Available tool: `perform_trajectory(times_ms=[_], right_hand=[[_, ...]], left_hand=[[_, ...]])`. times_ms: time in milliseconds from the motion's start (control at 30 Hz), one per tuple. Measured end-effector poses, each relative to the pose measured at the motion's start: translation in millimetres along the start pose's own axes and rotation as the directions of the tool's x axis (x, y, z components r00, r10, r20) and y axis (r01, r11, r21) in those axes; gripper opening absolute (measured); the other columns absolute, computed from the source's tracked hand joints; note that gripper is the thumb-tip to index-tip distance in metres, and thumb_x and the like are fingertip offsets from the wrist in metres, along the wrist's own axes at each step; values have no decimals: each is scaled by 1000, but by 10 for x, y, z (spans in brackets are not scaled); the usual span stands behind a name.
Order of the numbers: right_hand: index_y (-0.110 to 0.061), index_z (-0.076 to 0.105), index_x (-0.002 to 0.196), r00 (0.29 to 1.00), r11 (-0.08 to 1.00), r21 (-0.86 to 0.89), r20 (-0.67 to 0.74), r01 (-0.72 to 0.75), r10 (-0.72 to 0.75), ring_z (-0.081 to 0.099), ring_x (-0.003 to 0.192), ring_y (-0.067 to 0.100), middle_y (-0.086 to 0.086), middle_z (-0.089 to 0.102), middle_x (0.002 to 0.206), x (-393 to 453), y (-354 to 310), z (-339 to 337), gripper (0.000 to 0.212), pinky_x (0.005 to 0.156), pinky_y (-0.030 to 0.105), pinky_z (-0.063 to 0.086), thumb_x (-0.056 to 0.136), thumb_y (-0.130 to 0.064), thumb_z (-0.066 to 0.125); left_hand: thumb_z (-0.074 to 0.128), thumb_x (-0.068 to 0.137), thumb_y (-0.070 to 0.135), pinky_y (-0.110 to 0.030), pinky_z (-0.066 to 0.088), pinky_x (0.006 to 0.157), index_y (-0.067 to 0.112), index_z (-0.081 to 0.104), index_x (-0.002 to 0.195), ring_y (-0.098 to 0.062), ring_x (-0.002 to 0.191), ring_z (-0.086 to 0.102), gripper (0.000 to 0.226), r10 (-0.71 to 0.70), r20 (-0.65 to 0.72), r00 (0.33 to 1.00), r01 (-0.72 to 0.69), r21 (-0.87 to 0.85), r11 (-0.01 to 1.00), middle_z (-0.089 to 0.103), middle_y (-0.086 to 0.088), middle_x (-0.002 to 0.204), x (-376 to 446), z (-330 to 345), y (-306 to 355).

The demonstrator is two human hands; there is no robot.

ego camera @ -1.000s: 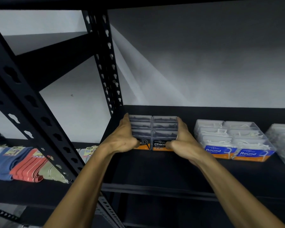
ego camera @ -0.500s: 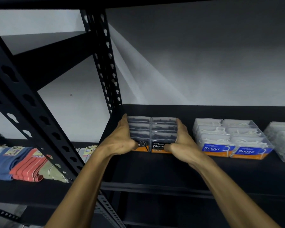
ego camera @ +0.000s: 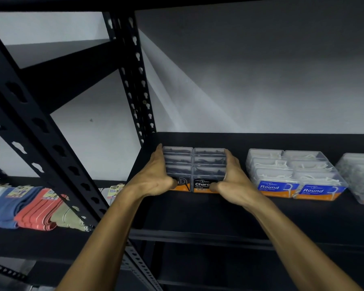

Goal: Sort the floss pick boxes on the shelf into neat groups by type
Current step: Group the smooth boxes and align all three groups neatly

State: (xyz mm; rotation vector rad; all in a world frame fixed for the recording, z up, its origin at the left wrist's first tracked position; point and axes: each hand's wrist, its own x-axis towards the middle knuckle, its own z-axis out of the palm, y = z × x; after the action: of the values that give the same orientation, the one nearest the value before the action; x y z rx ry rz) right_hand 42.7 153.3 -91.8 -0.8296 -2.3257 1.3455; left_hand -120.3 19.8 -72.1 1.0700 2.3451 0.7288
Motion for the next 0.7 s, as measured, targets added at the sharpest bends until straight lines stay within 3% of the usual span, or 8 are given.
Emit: perform_trajectory(times_ms=[100,200,267,433,533,600,700], right_hand=[[-36,29,128,1000,1000,-5,20,-10,10,43,119,10,-5,34,135,-2,4,-11,82,93,20,35,67,-3,71],[-31,-1,149,997,998,-31,53,-48,49,27,137,14,-7,15,152,-21,1,-32,111,101,20,25,71,-4,73],[-28,-14,149,997,997,-60,51,-49,52,20,141,15,-9,4,156,-34,-4,-40,120,102,20,22,72,-4,74],[-29,-17,148,999,993,-118,34,7,-3,14,144,16,-8,-1,157,-39,-7,-22,123,113,30,21,71,-8,77],[-29,-16,148,999,990,-138,26,36,-33,8,145,16,-7,-5,158,-45,-9,-30,124,117,36,18,70,-13,78],[-30,-16,149,998,985,-164,2,61,-61,3,146,15,-7,-7,158,-67,6,-28,124,118,38,16,69,-14,78],[-28,-8,150,977,957,-247,-107,153,-184,1,145,11,-9,-2,158,-152,26,-29,115,116,26,11,72,-12,75]], left_hand=[[74,69,12,-30,33,110,22,-15,152,-20,139,31,122,13,-3,1000,-13,22,1000,11,0,160,-22,-4,-11],[76,69,13,-29,32,111,26,-16,152,-19,141,29,125,34,-21,999,-33,24,999,8,2,161,-46,-9,-25],[78,70,14,-29,28,114,27,-17,152,-18,143,24,126,57,-31,998,-57,17,998,5,3,161,-65,-6,-30],[77,72,18,-37,22,119,29,-14,152,-16,147,12,122,138,-82,987,-138,14,990,-1,6,162,-100,11,-39],[73,73,21,-38,24,118,31,-3,154,-15,146,14,112,197,-164,966,-197,17,980,7,7,161,-140,15,-27],[68,71,23,-37,29,115,29,9,153,-14,143,23,102,259,-270,927,-253,59,966,18,5,158,-181,36,-11],[65,78,14,-23,31,106,24,28,148,-12,136,32,80,329,-440,836,-286,163,944,35,4,150,-256,114,31]])
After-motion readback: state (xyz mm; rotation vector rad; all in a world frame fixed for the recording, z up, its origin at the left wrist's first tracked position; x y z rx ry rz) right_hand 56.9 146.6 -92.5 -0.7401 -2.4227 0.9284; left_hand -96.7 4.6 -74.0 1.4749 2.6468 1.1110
